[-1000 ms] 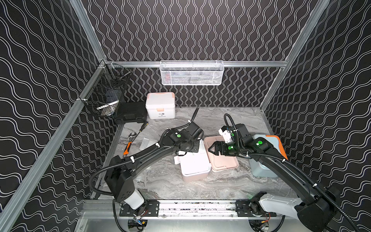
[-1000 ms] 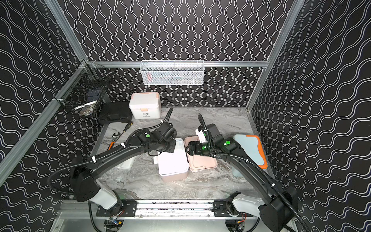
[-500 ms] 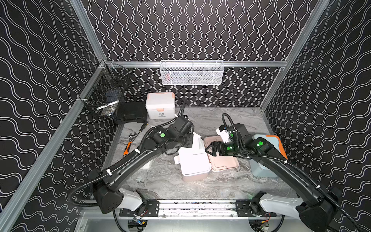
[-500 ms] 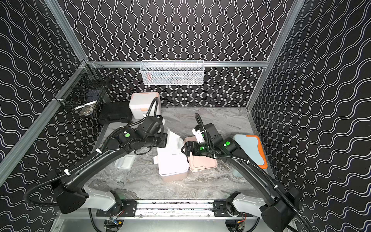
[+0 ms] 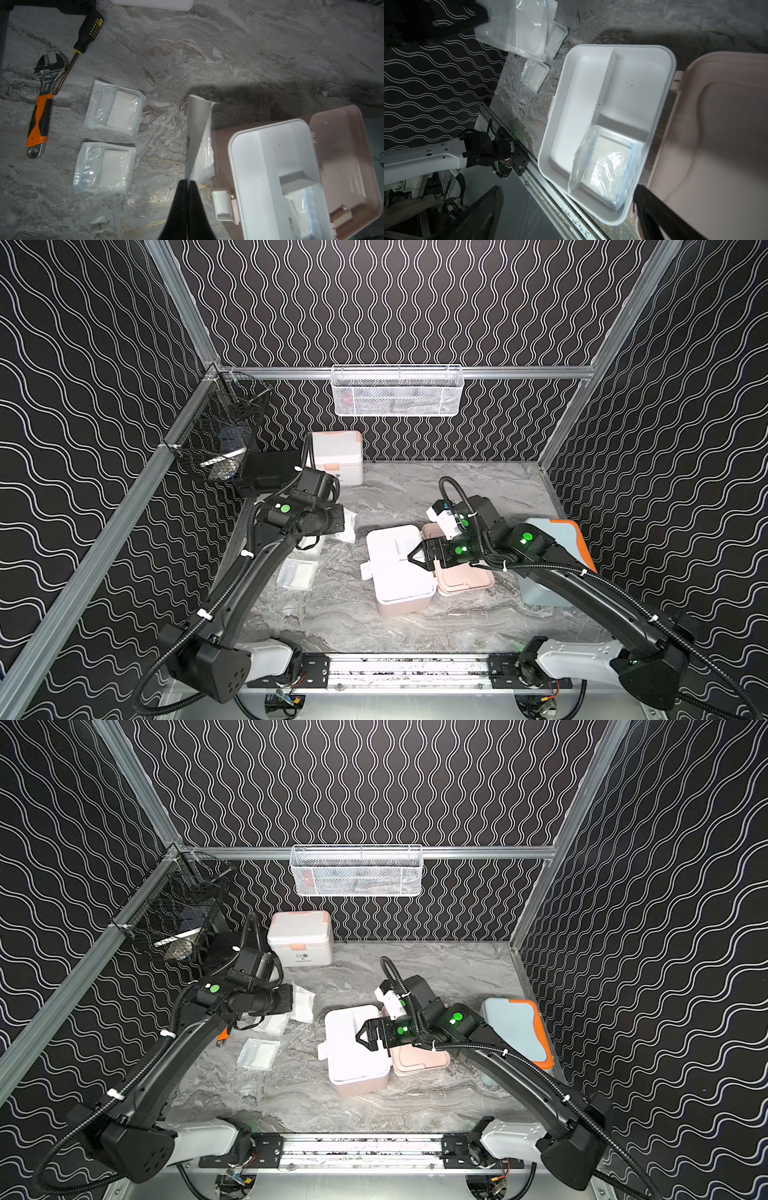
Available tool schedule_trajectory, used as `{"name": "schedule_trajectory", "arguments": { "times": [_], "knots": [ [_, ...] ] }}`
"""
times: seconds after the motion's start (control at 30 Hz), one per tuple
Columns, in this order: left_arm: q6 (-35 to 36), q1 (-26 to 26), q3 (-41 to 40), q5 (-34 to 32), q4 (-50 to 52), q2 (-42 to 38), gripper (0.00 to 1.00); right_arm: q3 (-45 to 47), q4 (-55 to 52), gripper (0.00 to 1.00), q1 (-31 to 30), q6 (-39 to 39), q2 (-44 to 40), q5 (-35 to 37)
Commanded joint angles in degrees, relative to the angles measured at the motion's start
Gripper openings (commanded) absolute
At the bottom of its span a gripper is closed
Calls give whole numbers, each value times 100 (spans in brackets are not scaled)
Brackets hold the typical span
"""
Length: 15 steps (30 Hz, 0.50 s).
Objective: Open first aid kits and take out gauze
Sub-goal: Place the gauze at the center of the board.
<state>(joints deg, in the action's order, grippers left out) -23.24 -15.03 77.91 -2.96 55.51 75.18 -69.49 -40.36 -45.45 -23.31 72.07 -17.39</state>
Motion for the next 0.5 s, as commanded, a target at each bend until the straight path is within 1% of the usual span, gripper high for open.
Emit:
{"name": "schedule_trajectory", "arguments": {
  "times": [0.0,0.07,0.17,0.33,0.47],
  "knots": [
    [468,293,-162,148,62,227,0,-98,124,100,-227,177,150,57],
    [559,490,-240,238,-37,453,0,-108,141,100,-319,204,242,79],
    [668,652,-243,373,-168,872,0,-132,160,100,-392,244,345,76],
    [835,760,-47,738,-297,1622,0,-84,176,100,-446,308,404,66],
    [939,819,187,890,-304,2180,0,-17,178,100,-456,344,387,58]
  ]
}}
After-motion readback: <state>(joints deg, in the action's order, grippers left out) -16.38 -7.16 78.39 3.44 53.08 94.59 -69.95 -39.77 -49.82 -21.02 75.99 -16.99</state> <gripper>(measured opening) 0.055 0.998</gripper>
